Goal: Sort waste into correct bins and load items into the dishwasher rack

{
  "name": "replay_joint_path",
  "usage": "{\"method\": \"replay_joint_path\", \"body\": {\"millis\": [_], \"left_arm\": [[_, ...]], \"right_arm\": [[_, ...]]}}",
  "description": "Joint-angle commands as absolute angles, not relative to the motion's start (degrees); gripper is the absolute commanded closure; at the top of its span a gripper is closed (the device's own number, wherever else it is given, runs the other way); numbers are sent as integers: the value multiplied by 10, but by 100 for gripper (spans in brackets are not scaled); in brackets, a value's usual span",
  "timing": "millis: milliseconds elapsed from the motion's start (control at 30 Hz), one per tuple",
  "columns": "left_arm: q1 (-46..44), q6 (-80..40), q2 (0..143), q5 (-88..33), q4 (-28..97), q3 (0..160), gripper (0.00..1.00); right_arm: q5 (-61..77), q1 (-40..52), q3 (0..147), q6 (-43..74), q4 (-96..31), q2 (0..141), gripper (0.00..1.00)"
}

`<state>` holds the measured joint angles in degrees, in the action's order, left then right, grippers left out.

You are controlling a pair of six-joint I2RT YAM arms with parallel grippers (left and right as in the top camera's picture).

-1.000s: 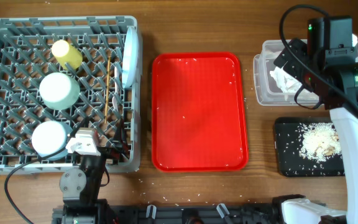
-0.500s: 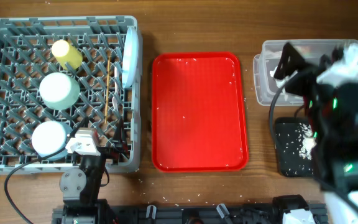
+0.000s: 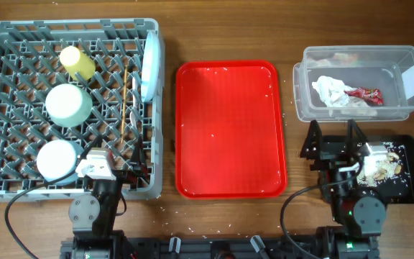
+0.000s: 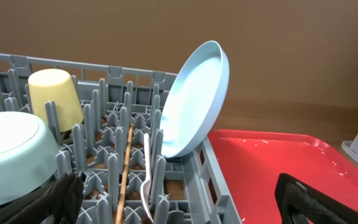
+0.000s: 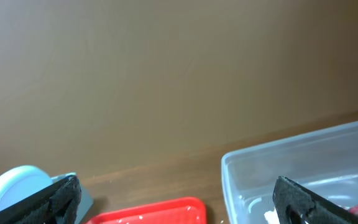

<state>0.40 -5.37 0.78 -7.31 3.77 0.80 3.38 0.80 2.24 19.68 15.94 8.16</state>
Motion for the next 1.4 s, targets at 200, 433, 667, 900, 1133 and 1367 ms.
{"method": "replay_joint_path", "body": {"millis": [200,433,667,900,1133,1367], "left_arm": [[1,-47,3,-70,38,4,0],[1,-47,3,-69,38,4,0],[1,-47,3,-69,38,4,0],[1,-47,3,-70,38,4,0],[1,-47,3,-69,38,4,0],[1,-47,3,-70,38,4,0]], "right_arm": [[-3,0,3,127,43,2,0],[39,0,3,36,1,2,0],[39,0,3,36,1,2,0],[40,0,3,36,1,3,0],[39,0,3,36,1,4,0],[39,0,3,36,1,4,0]]}}
